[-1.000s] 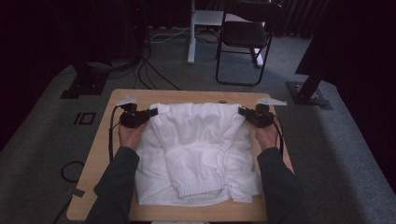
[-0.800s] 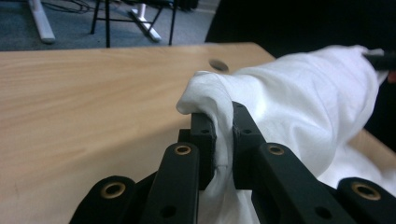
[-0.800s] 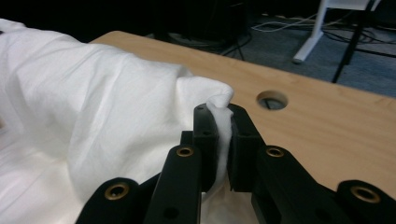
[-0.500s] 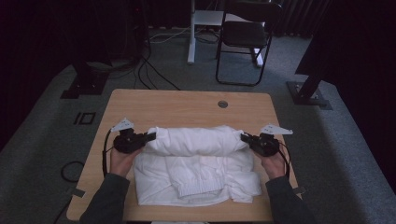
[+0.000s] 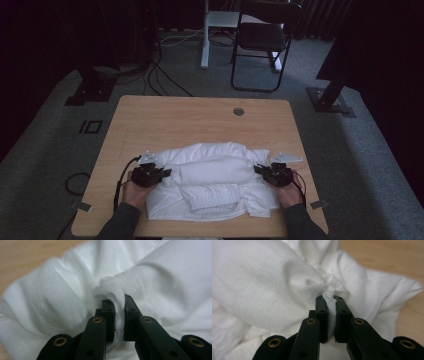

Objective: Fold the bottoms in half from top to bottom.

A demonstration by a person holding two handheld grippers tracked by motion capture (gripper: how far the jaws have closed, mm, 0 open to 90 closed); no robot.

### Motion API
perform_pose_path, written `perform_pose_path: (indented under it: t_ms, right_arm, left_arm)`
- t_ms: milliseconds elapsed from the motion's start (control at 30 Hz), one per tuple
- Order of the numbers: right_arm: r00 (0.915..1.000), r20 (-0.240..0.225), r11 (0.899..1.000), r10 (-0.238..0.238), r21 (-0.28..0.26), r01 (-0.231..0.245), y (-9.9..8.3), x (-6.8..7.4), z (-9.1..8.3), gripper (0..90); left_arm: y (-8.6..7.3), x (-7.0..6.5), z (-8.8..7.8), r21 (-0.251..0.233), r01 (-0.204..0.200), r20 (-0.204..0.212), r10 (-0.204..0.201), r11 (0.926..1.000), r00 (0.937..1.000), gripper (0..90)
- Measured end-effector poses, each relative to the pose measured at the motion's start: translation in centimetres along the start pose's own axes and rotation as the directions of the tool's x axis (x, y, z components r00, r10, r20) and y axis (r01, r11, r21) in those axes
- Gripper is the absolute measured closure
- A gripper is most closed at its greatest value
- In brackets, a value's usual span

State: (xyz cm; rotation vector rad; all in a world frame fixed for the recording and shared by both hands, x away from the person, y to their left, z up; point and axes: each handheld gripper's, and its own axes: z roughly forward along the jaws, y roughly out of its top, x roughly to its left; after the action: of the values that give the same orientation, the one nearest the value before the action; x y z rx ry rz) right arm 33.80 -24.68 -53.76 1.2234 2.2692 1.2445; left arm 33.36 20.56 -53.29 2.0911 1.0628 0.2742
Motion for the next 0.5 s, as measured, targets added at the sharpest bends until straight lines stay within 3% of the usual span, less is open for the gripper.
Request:
perform_pose_path:
  t_ms: [67,100,233,500]
  right_arm:
    - [1.0000,0.004,0.999,-0.008,0.038,0.008,-0.4,0.2,0.7,83.5]
    - [0.9991,0.023,0.997,-0.035,0.069,0.033,-0.5,0.6,1.3,83.5]
    - [0.9962,0.051,0.993,-0.071,0.102,0.066,-0.2,1.1,2.0,83.5]
    - [0.9907,0.106,0.990,-0.085,0.121,0.072,1.4,0.7,3.9,83.5]
  left_arm:
    - [0.0,-0.1,0.8,0.016,-0.009,-0.014,0.009,0.9998,0.9999,83.3]
    - [0.0,0.0,1.1,0.013,-0.007,-0.019,0.007,0.9999,0.9998,83.2]
    - [0.2,0.5,1.7,-0.017,0.006,-0.046,-0.007,0.9998,0.9989,83.2]
    - [1.6,1.6,3.0,-0.039,0.044,-0.111,-0.048,0.9983,0.9927,83.1]
